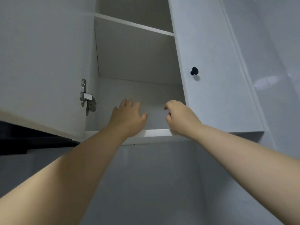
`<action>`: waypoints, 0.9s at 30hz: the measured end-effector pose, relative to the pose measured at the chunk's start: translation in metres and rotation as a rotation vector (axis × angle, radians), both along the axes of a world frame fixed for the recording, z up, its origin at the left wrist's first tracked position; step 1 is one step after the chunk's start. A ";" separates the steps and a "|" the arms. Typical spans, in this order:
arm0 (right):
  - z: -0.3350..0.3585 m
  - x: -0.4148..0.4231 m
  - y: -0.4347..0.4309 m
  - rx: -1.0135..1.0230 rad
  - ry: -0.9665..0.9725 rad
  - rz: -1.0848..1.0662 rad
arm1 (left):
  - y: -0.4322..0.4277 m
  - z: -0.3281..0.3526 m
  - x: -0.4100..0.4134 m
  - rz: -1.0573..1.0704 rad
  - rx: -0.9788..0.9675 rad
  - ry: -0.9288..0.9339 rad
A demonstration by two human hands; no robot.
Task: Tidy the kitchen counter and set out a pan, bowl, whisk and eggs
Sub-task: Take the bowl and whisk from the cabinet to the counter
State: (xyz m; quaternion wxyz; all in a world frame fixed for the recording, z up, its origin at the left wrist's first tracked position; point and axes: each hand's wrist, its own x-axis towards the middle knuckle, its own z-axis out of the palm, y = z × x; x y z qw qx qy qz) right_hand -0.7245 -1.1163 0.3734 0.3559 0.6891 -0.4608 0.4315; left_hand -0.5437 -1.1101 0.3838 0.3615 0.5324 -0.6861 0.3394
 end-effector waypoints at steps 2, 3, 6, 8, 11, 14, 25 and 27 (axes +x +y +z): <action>0.015 0.009 -0.009 0.102 0.041 -0.089 | -0.004 -0.001 0.000 0.030 0.009 0.040; 0.021 0.014 -0.011 0.160 0.028 -0.124 | -0.003 -0.002 -0.001 0.048 -0.004 0.049; 0.037 0.028 -0.024 0.370 -0.033 -0.254 | 0.001 -0.004 0.002 0.052 -0.036 0.107; 0.042 0.029 -0.034 0.466 -0.015 -0.405 | 0.004 -0.005 0.001 0.034 -0.038 0.134; 0.043 0.020 -0.047 0.536 0.077 -0.610 | 0.004 -0.008 0.000 0.061 -0.083 0.122; 0.042 0.017 -0.060 0.627 0.194 -0.730 | 0.000 -0.006 0.002 0.055 -0.020 0.158; 0.050 0.010 -0.085 0.409 0.019 -0.463 | -0.002 0.009 0.008 -0.082 0.343 0.330; 0.050 0.013 -0.085 0.370 0.015 -0.417 | -0.003 0.010 0.008 -0.100 0.335 0.358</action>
